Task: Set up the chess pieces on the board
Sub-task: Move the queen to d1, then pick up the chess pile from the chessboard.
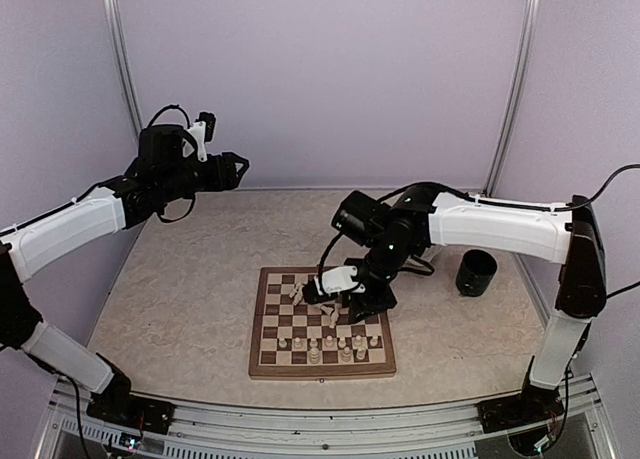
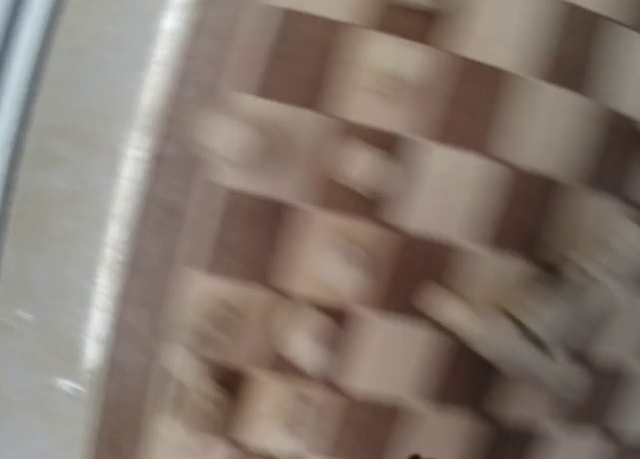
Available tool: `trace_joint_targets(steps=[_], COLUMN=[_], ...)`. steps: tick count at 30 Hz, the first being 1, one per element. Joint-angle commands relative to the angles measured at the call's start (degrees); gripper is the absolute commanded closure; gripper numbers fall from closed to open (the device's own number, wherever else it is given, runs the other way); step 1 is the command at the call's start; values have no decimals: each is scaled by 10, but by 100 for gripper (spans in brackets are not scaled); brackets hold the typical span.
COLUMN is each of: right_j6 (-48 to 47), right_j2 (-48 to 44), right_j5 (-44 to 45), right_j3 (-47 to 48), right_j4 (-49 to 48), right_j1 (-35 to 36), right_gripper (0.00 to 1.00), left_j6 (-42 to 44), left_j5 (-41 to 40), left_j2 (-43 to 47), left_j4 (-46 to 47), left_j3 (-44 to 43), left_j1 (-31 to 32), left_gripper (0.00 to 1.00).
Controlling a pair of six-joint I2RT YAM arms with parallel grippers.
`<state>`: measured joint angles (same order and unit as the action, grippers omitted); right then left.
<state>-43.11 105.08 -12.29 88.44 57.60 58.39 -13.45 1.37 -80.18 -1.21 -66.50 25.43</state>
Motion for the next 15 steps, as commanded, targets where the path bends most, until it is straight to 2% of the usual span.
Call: trace_joint_targets(steps=[1,6,10,15], right_j6=[7,19,7,-38], right_j2=[-60,-95,-95,-45], right_j5=[-55,-94,-75,-72], right_j3=[-4,-34,-87,-95], right_j4=[-37,-93,-153,-171], right_j1=[-86,-159,-171,-171], right_gripper=[63,64,64,64], left_j6=[50,8,-4,-11], left_j5=[-67,0,21,37], left_j2=[-37,-54,-41,-45], left_j4=[-124,-192,-220,-259], left_j3=[-66,-57,-19,1], left_j1=[63,91,120,141], left_gripper=[27,37,40,43])
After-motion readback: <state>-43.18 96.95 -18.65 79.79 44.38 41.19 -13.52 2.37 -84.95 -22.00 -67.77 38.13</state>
